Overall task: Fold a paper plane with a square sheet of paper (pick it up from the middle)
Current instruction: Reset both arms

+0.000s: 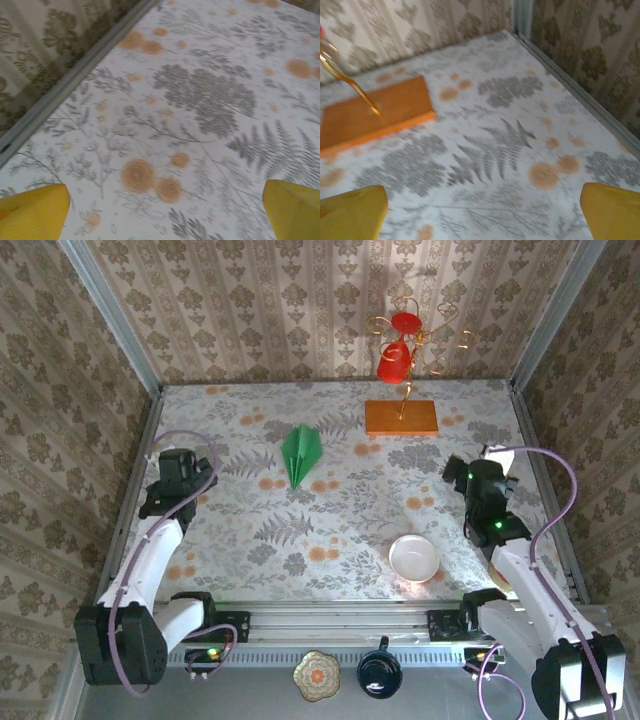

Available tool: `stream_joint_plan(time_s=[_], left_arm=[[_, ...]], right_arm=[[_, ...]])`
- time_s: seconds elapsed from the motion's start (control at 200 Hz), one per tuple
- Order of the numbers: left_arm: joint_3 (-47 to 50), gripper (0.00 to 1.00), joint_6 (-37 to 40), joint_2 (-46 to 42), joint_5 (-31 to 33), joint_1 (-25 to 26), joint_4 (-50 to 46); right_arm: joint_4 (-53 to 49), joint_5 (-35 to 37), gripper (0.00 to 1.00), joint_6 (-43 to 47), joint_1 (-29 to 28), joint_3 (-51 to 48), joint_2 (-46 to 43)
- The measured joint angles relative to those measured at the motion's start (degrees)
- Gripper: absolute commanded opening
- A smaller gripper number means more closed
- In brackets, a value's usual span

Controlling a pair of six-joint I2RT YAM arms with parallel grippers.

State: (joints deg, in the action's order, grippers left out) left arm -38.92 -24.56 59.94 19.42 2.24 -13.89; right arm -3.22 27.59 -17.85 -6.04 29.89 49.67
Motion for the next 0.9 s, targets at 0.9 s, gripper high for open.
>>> stream_joint_plan(time_s=[0.9], left_arm=[[19.45,1.0,24.3,24.11,-17.38,-2.38,61.31]], right_arm=[[45.64,-17.9,1.0,11.93,6.43,-11.34,27.47]])
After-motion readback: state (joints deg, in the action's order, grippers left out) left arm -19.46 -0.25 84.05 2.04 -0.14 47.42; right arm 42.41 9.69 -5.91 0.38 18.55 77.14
